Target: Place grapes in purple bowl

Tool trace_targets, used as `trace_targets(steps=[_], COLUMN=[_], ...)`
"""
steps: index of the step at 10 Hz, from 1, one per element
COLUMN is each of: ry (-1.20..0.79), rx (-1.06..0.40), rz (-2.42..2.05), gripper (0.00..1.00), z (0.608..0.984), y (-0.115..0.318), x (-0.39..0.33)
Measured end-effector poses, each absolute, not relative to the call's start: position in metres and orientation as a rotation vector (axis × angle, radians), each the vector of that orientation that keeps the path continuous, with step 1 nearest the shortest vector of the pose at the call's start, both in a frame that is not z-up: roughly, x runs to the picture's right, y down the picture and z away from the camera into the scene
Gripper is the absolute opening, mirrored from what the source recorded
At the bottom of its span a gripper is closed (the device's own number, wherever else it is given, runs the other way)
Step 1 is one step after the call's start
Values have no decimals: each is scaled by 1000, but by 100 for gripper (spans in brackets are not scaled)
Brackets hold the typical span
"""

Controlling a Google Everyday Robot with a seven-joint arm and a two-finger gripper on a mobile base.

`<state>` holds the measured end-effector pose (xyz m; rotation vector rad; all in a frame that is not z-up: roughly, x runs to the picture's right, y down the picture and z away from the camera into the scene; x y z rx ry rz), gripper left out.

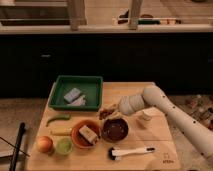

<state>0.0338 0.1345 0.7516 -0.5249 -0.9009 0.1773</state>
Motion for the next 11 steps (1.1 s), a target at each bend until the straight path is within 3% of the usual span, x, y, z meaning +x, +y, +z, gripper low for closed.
trace_targets(steps=[7,11], ry=[-908,-922], rx=[-554,-578], rz=[186,171], gripper=[1,39], z=[739,730], y=[164,177], x=[47,51])
